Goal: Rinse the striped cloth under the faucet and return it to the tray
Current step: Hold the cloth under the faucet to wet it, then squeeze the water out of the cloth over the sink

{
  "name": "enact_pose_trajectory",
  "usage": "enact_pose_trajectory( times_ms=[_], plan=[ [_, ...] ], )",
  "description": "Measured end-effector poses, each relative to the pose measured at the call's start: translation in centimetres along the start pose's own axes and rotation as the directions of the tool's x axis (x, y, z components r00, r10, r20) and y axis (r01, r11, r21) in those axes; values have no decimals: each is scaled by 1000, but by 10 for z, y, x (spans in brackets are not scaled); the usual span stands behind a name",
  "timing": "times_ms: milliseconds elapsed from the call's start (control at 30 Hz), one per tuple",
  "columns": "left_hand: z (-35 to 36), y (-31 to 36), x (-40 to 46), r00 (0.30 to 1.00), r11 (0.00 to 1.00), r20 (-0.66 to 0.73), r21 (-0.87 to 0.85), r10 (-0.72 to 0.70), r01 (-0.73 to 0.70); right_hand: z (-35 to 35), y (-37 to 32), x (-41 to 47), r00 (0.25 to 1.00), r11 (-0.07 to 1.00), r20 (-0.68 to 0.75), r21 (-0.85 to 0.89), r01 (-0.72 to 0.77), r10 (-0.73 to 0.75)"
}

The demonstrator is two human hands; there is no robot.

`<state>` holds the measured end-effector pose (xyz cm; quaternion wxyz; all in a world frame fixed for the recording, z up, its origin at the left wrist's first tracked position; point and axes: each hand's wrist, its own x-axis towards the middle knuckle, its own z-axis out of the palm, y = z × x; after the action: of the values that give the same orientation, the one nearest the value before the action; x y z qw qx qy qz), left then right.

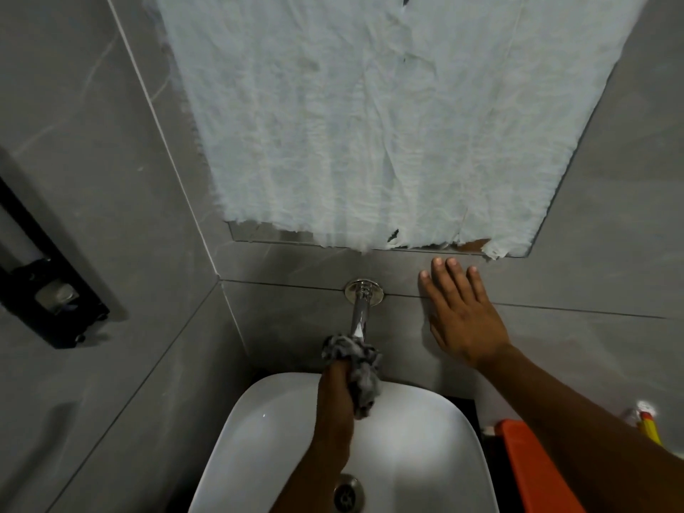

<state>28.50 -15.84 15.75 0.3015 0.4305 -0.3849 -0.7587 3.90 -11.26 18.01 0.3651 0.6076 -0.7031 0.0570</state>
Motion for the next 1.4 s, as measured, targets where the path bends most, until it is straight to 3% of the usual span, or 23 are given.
enact_pose_trajectory(
  times_ms=[67,133,200,267,367,500,567,633,700,767,833,900,933,1000,1033,1100,1133,1200,1267,1333,1400],
  plan=[
    [7,9,-4,978,899,7,394,206,-192,6,0,-1,1000,1000,-20,-4,2,-2],
    [14,21,-6,932,656,99,685,349,-318,13,-2,-1,999,1000,-52,-2,-4,4],
    [28,42,8,926,445,101,855,363,-268,19,-1,-1,996,1000,-84,-4,1,-2],
    [49,71,32,966,387,64,908,249,-160,24,1,-2,995,1000,-101,-16,11,-12],
    [70,101,52,975,399,134,896,176,-196,27,3,-3,994,1000,-109,-12,15,-16],
    [53,90,47,957,557,176,782,232,-279,20,1,0,997,1000,-78,-9,-9,9],
    [36,78,36,967,681,195,686,167,-256,16,-4,-2,998,1000,-65,17,-20,21],
    [16,64,22,966,711,216,657,141,-251,12,-6,-3,998,998,-51,55,-22,25],
    [-6,47,15,976,811,210,561,55,-167,5,-8,-1,999,995,-21,91,-48,50],
    [-25,31,6,940,880,331,467,-86,-84,-8,-18,2,992,982,45,141,-124,119],
    [-36,19,0,883,907,457,408,-102,-107,-21,-37,3,965,938,119,232,-257,235],
    [-39,11,-3,862,940,502,324,-77,-105,-37,-68,-1,885,746,261,477,-465,385],
    [-35,8,-6,875,939,478,328,-73,-101,-46,-85,-7,822,550,400,612,-569,406],
    [-25,-1,-10,932,934,349,356,-99,-34,-60,-114,-24,742,220,611,711,-668,277],
    [-20,-9,-10,959,936,259,351,-119,21,-62,-123,-35,728,183,655,705,-685,200],
    [-18,-26,-13,983,943,136,324,-123,73,-65,-128,-52,729,206,679,703,-681,92],
    [-18,-28,-16,976,943,145,315,-162,110,-65,-125,-57,719,204,691,696,-689,74],
    [-20,-33,-21,936,964,296,234,-192,124,-64,-113,-64,677,207,732,654,-728,71],
    [-23,-36,-21,903,974,370,28,-221,227,-66,-96,-73,627,196,775,604,-772,82],
    [-11,-40,-14,891,940,333,-33,-309,339,-65,-79,-89,592,88,797,585,-806,119],
    [8,-51,-3,905,944,272,139,-326,299,-65,-62,-115,513,-74,840,532,-844,178]
  ],
)
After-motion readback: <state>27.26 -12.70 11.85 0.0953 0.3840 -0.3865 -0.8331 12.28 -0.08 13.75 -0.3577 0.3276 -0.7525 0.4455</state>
